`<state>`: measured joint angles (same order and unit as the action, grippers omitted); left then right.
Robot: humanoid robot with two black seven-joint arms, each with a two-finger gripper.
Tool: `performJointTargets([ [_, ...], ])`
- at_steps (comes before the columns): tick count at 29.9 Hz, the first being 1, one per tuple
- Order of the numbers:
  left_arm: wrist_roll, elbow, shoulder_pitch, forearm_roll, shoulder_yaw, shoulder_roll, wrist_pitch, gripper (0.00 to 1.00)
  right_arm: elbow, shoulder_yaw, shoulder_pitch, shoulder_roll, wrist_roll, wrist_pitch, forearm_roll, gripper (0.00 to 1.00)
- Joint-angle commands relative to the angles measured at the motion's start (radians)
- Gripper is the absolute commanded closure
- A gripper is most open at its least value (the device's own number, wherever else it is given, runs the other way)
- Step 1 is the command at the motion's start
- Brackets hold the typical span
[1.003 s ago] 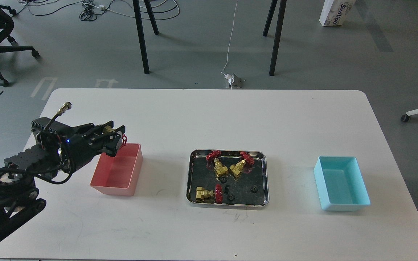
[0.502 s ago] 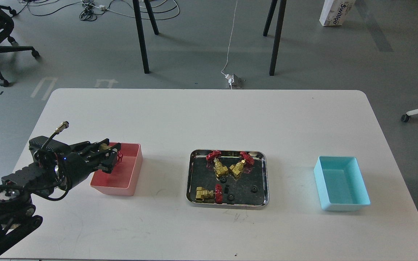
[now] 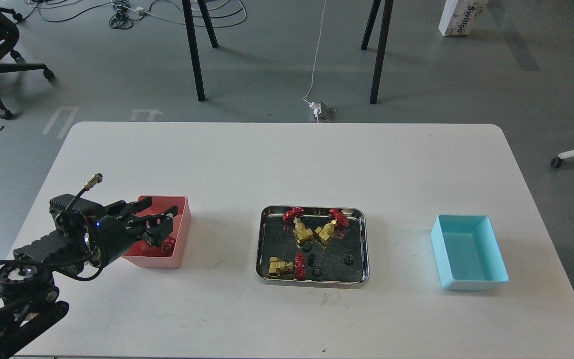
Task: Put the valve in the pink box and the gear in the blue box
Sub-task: 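Open the left gripper and withdraw the left arm, then reach the right gripper down into the metal tray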
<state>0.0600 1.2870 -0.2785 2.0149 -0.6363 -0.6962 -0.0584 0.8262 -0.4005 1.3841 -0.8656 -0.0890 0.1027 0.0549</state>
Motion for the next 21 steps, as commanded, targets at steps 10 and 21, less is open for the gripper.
performJointTargets([
  [10, -0.118, -0.098, -0.531, -0.993, -0.212, 0.018, 0.155, 0.07, 0.387, 0.188, -0.022, 0.065, 0.009, 0.143, 0.572, 0.02],
  [21, -0.117, -0.339, -0.834, -1.022, -0.198, 0.056, 0.219, 0.07, 0.648, 0.601, -0.019, 0.144, 0.021, 0.336, 1.012, 0.02],
])
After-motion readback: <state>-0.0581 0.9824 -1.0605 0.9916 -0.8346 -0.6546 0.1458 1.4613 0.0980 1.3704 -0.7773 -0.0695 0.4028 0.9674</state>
